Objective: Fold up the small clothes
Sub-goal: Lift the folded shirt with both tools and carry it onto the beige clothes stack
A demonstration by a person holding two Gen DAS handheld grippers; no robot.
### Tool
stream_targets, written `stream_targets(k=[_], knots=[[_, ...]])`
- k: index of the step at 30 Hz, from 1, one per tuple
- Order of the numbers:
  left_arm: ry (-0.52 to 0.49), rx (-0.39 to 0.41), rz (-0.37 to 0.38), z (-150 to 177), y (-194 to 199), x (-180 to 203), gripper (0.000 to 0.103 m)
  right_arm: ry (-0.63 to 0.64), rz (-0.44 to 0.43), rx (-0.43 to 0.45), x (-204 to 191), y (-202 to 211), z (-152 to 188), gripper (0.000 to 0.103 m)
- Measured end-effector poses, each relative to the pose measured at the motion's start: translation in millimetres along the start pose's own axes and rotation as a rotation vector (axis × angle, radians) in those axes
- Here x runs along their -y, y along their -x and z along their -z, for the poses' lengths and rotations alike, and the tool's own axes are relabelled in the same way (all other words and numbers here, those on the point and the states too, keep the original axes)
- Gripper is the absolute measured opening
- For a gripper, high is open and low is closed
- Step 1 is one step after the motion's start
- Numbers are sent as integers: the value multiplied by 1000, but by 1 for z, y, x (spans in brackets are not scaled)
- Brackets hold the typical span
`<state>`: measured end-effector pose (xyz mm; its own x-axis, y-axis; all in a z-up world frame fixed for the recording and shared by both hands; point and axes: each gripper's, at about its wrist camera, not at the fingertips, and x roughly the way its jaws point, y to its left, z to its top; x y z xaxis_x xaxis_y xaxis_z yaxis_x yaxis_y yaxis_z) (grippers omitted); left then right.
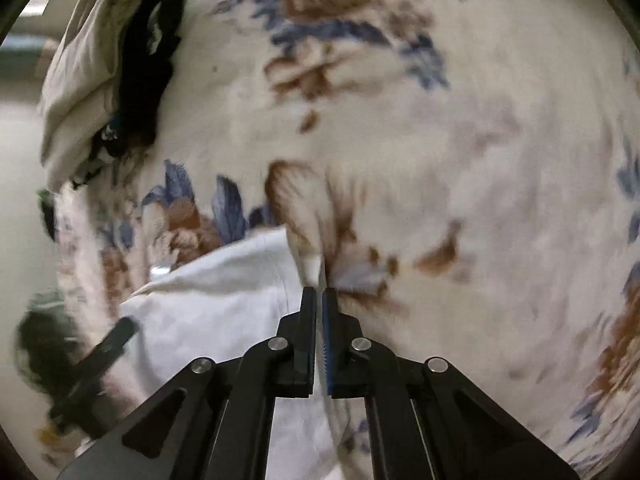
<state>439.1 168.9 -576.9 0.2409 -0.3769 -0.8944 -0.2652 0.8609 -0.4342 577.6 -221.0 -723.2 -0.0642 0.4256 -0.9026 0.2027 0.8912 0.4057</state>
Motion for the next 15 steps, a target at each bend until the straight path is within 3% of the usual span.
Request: stream_targets(k=[1, 2, 3, 5, 9, 12, 13, 14, 15], knots=[[5, 6, 30, 4, 5, -1, 82, -11, -50, -28, 7, 2, 3, 10], [14, 4, 53, 8, 8, -1, 82, -7, -89, -42, 10, 4, 8, 31], [31, -2, 86, 13, 10, -4, 82, -1, -122, -53, 12, 3, 12, 65], [81, -40, 174, 29, 7, -11, 82, 7, -226, -89, 16, -9, 28, 81], [104, -110, 262, 53, -17, -13, 82, -4, -320, -206, 21, -55, 56, 81], [74, -63, 293, 57, -18, -2, 75, -39, -379, -171, 20, -67, 69, 77], [67, -38, 304, 57, -14, 3, 58, -38, -392, -156, 17, -68, 72, 67], [43, -23, 296, 58, -10, 10, 49, -43, -415, -151, 14, -68, 75, 35], [22, -5, 278, 57, -5, 14, 32, -56, -423, -140, 12, -66, 78, 31]])
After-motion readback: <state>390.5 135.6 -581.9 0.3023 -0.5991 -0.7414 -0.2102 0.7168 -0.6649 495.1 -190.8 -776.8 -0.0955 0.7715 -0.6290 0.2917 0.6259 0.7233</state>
